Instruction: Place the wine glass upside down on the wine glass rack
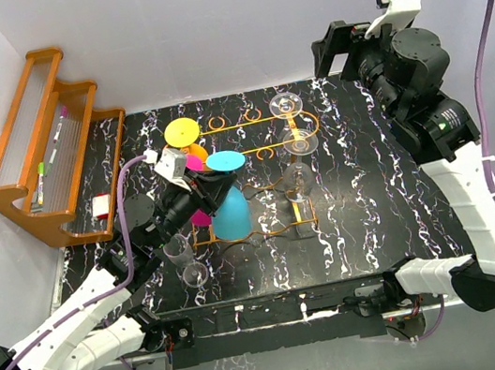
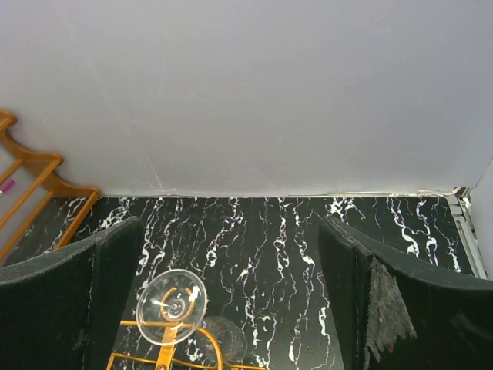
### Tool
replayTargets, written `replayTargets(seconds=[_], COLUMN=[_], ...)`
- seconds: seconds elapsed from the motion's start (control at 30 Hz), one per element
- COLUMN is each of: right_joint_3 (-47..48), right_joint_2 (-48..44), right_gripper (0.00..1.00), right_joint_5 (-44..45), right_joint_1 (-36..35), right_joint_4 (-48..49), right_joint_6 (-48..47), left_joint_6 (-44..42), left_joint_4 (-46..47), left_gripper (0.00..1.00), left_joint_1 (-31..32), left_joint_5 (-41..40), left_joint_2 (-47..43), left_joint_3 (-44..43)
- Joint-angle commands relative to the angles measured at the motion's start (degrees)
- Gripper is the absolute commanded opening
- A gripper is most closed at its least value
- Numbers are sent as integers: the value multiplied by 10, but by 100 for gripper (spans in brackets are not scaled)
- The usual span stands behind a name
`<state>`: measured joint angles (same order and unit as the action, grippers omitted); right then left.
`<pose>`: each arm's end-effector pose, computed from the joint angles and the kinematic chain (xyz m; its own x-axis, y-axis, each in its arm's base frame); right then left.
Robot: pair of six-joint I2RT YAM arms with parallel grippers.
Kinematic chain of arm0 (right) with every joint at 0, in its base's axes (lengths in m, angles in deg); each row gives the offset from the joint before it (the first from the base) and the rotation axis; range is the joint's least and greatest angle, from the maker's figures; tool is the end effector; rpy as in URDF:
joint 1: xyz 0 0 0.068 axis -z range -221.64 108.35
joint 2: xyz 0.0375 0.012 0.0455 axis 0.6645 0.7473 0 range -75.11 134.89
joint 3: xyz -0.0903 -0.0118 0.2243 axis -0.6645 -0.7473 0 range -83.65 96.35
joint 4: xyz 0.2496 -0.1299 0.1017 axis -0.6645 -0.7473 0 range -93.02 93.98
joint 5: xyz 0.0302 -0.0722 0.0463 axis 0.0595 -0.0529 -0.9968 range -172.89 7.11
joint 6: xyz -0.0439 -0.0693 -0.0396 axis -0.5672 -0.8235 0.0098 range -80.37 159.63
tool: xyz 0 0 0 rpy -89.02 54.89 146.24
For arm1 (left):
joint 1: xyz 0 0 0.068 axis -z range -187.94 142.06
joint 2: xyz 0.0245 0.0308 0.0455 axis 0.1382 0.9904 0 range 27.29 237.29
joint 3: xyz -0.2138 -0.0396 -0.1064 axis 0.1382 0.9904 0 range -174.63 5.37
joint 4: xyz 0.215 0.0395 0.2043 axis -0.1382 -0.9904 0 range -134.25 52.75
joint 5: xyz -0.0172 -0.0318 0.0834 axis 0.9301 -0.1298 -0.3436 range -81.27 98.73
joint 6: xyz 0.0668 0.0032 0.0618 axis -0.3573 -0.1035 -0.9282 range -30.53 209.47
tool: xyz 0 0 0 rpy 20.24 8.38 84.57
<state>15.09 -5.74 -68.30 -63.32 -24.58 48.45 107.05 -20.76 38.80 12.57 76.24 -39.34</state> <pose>0.2957 0.0953 0.5250 -0.0059 0.1572 -0.9875 -0.1238 0.9798 0.1567 0.2072 -0.2280 0.3603 -0.0944 -0.3395 -0.9358 0.7793 0.5597 -0.2817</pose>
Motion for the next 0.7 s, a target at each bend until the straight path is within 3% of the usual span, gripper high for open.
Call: replayTargets(seconds=[0.0, 0.53, 0.67], right_joint_3=[0, -10, -13], right_joint_2=[-19, -30, -37], right_gripper=[98, 98, 98], right_joint_5=[-7, -19, -21], right_joint_1=[2, 2, 2], right_joint_4=[21, 20, 20], right_joint_6=[-16, -24, -25], left_joint_6=[8, 19, 24], left_joint_4=[29, 26, 22], left_gripper=[0, 1, 16], left_joint_1=[-16, -32, -34], left_joint_5=[-11, -7, -8], left_joint_2=[-2, 16, 16], left_joint_3=[6, 13, 18])
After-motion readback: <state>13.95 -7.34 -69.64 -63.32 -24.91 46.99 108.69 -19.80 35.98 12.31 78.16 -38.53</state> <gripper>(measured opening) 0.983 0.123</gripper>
